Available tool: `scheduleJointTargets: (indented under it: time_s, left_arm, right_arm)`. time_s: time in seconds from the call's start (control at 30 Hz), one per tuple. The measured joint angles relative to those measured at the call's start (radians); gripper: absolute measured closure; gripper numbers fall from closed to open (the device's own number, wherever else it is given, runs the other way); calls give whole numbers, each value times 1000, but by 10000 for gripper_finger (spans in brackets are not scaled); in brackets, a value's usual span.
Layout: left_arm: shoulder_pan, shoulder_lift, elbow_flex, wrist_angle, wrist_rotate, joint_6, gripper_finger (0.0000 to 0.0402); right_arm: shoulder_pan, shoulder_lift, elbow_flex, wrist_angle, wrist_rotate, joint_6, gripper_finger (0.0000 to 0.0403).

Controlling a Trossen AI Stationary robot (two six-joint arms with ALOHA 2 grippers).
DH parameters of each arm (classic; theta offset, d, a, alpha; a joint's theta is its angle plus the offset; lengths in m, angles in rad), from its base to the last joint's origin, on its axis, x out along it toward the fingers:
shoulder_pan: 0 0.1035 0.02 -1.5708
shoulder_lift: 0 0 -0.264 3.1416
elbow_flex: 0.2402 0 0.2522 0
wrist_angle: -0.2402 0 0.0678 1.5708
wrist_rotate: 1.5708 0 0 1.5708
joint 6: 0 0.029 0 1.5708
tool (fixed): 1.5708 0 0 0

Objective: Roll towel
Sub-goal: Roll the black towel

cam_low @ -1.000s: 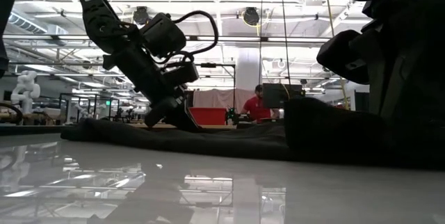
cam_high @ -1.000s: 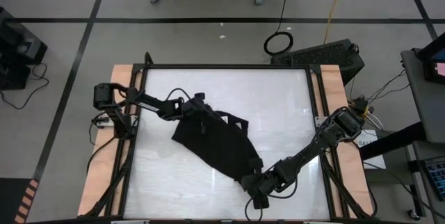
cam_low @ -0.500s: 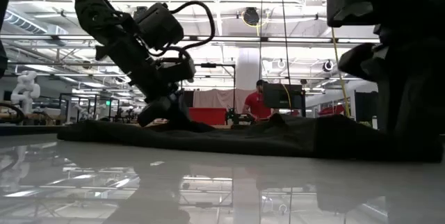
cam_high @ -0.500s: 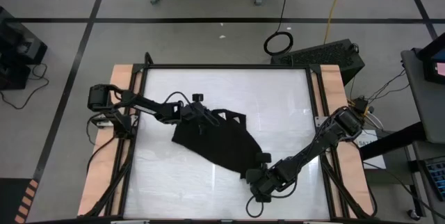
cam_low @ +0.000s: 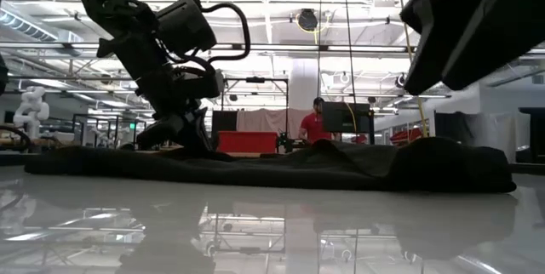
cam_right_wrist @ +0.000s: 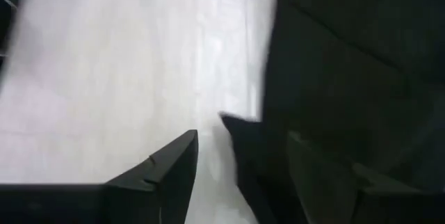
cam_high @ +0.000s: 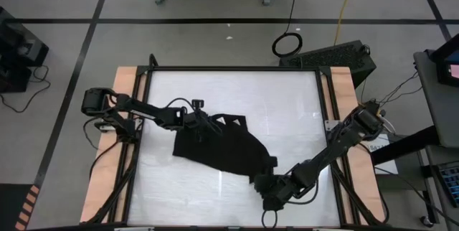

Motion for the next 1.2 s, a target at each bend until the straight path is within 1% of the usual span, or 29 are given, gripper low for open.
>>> scheduleJointTargets:
  time_s: [0.1,0.27,0.43,0.53,0.77,0.83,0.97,1.03,1.1,1.2]
  left_arm:
    - [0,-1,0,-18,0,-20,389]
    - [0,-1,0,-41,6,-27,389]
    - [-5,-1,0,-47,8,-28,389]
    - [-6,-1,0,-55,9,-31,389]
    - [-6,-1,0,-62,8,-46,389]
    - [-6,-1,0,-61,8,-46,389]
    - [-6,-1,0,-62,-4,-54,388]
    - [-6,-1,0,-66,-14,-54,382]
    - [-7,-1,0,-70,-46,-53,366]
    - [-15,-11,0,-88,-122,-48,326]
  right_arm:
    - [-2,43,0,24,-6,-25,194]
    - [-17,95,0,16,-15,-26,206]
    - [-32,114,0,-1,13,-20,232]
    - [-37,114,0,2,20,-29,265]
    - [-47,114,0,1,-2,-40,374]
    - [-53,114,0,2,-2,-39,395]
    - [-60,114,0,10,3,-30,398]
    - [-60,104,-1,9,4,-28,401]
    - [-60,79,-1,9,14,-20,401]
    - [-45,29,-1,5,70,-19,402]
